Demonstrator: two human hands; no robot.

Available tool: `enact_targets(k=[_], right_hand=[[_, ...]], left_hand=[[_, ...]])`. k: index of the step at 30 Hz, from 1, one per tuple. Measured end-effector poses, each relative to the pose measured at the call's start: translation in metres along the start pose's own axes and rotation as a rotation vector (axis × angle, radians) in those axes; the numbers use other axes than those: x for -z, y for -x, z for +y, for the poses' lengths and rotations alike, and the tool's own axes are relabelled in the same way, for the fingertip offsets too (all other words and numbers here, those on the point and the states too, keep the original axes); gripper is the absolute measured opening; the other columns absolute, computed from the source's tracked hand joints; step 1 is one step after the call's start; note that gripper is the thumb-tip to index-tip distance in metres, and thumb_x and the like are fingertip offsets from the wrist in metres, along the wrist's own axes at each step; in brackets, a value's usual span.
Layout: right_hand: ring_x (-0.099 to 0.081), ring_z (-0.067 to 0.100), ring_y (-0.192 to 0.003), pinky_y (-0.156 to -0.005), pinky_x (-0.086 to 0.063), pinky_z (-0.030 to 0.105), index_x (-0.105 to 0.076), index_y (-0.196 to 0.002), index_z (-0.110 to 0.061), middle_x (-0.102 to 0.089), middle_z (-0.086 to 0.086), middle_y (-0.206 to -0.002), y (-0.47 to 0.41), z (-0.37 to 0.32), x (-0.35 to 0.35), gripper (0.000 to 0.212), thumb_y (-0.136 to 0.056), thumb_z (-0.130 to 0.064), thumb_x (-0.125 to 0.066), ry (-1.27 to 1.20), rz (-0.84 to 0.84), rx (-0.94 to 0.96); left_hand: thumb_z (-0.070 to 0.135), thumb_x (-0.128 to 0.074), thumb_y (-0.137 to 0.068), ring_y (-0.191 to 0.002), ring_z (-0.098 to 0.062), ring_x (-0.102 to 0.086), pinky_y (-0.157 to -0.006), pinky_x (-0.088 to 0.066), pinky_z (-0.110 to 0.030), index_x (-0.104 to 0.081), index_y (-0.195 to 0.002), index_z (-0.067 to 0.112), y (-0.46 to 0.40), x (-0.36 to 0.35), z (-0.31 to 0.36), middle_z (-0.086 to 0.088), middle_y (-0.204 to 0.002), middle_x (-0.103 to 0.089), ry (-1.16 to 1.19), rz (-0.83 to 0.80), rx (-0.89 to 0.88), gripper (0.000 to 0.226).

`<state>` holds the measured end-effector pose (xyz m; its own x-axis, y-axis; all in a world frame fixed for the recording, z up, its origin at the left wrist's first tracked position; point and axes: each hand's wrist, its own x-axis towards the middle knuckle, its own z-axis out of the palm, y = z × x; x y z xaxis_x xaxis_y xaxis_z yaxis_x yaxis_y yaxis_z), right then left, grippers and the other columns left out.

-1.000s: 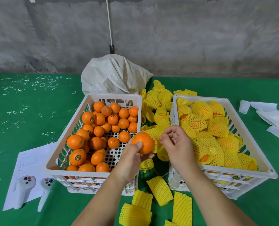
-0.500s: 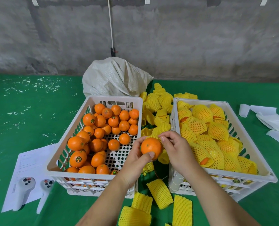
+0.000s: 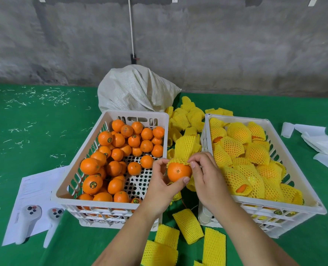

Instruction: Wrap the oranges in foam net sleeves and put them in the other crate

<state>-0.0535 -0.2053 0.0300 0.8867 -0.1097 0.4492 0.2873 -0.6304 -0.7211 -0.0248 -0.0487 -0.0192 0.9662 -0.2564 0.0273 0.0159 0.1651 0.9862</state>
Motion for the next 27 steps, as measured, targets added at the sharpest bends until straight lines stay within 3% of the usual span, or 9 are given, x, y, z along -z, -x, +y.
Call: enact_targets(k=[6, 8, 10, 12, 15, 18, 21, 25, 27], right_hand=[[-0.054, 0.010, -0.097, -0.080, -0.046, 0.022, -0.061, -0.106, -0.020, -0.054, -0.011, -0.102, 0.004, -0.004, -0.008, 0.015, -0.104, -0.025, -0.047, 0.070, 0.032, 0.079], [-0.055, 0.007, -0.104, -0.083, -0.048, 0.021, -0.059, -0.110, -0.025, -0.052, -0.015, -0.108, 0.005, -0.002, -0.009, 0.015, -0.100, -0.034, -0.051, 0.002, 0.004, 0.026], [-0.056, 0.006, -0.111, -0.084, -0.051, 0.019, -0.057, -0.118, -0.033, -0.049, -0.019, -0.117, 0.005, 0.003, -0.008, 0.021, -0.098, -0.039, -0.059, -0.059, -0.046, -0.044], [-0.057, 0.006, -0.111, -0.085, -0.051, 0.019, -0.060, -0.122, -0.034, -0.048, -0.018, -0.121, 0.006, 0.010, -0.007, 0.023, -0.100, -0.032, -0.064, -0.071, -0.055, -0.063], [-0.061, 0.006, -0.108, -0.089, -0.049, 0.017, -0.069, -0.122, -0.023, -0.056, -0.011, -0.119, 0.006, 0.016, -0.002, 0.022, -0.102, -0.022, -0.061, -0.019, 0.020, -0.064], [-0.060, 0.011, -0.100, -0.083, -0.046, 0.017, -0.071, -0.114, -0.014, -0.062, -0.007, -0.106, 0.004, 0.017, 0.005, 0.018, -0.103, -0.011, -0.057, 0.093, 0.111, -0.057], [-0.057, 0.013, -0.095, -0.078, -0.045, 0.026, -0.068, -0.110, -0.012, -0.059, -0.006, -0.102, 0.005, 0.009, 0.007, 0.019, -0.106, -0.016, -0.050, 0.118, 0.098, -0.021], [-0.051, 0.007, -0.098, -0.082, -0.042, 0.015, -0.068, -0.110, -0.014, -0.056, -0.008, -0.105, 0.013, -0.005, -0.004, 0.030, -0.104, -0.028, -0.043, 0.136, 0.039, 0.108], [-0.051, 0.008, -0.105, -0.088, -0.042, 0.014, -0.068, -0.112, -0.018, -0.053, -0.007, -0.111, 0.013, -0.004, -0.005, 0.021, -0.101, -0.027, -0.053, 0.117, 0.035, 0.089]], left_hand=[[0.046, -0.096, -0.075, -0.104, -0.023, -0.072, -0.090, -0.061, -0.040, -0.049, -0.125, 0.047, -0.003, 0.000, -0.001, 0.002, -0.113, -0.073, 0.048, 0.051, -0.011, 0.068], [0.043, -0.091, -0.082, -0.113, -0.024, -0.072, -0.096, -0.061, -0.046, -0.047, -0.137, 0.047, -0.003, 0.001, 0.000, 0.008, -0.122, -0.071, 0.064, 0.019, -0.009, 0.071], [0.039, -0.085, -0.091, -0.125, -0.021, -0.068, -0.100, -0.059, -0.044, -0.044, -0.149, 0.047, -0.002, 0.004, 0.001, 0.016, -0.135, -0.066, 0.045, -0.056, -0.005, 0.071], [0.029, -0.081, -0.092, -0.128, -0.024, -0.066, -0.107, -0.056, -0.049, -0.043, -0.154, 0.046, -0.001, 0.008, 0.000, 0.003, -0.143, -0.063, 0.035, -0.125, 0.034, 0.074], [0.023, -0.079, -0.090, -0.125, -0.024, -0.067, -0.110, -0.053, -0.051, -0.041, -0.157, 0.041, 0.002, 0.008, 0.000, 0.001, -0.142, -0.062, -0.007, -0.133, 0.053, 0.080], [0.024, -0.081, -0.093, -0.118, -0.020, -0.070, -0.104, -0.056, -0.038, -0.040, -0.158, 0.031, 0.004, 0.002, 0.001, 0.013, -0.128, -0.070, -0.077, -0.118, -0.010, 0.077], [0.020, -0.082, -0.093, -0.107, -0.015, -0.074, -0.095, -0.058, -0.030, -0.046, -0.152, 0.029, 0.003, -0.003, 0.000, 0.016, -0.118, -0.074, -0.089, -0.076, -0.050, 0.071], [0.018, -0.086, -0.089, -0.084, -0.020, -0.068, -0.085, -0.061, -0.031, -0.055, -0.136, 0.030, 0.001, -0.003, 0.000, 0.004, -0.094, -0.073, 0.011, -0.016, -0.060, 0.058], [0.027, -0.088, -0.086, -0.083, -0.025, -0.067, -0.085, -0.064, -0.039, -0.058, -0.129, 0.031, 0.002, -0.004, 0.000, 0.000, -0.098, -0.074, 0.042, 0.006, -0.048, 0.053]])
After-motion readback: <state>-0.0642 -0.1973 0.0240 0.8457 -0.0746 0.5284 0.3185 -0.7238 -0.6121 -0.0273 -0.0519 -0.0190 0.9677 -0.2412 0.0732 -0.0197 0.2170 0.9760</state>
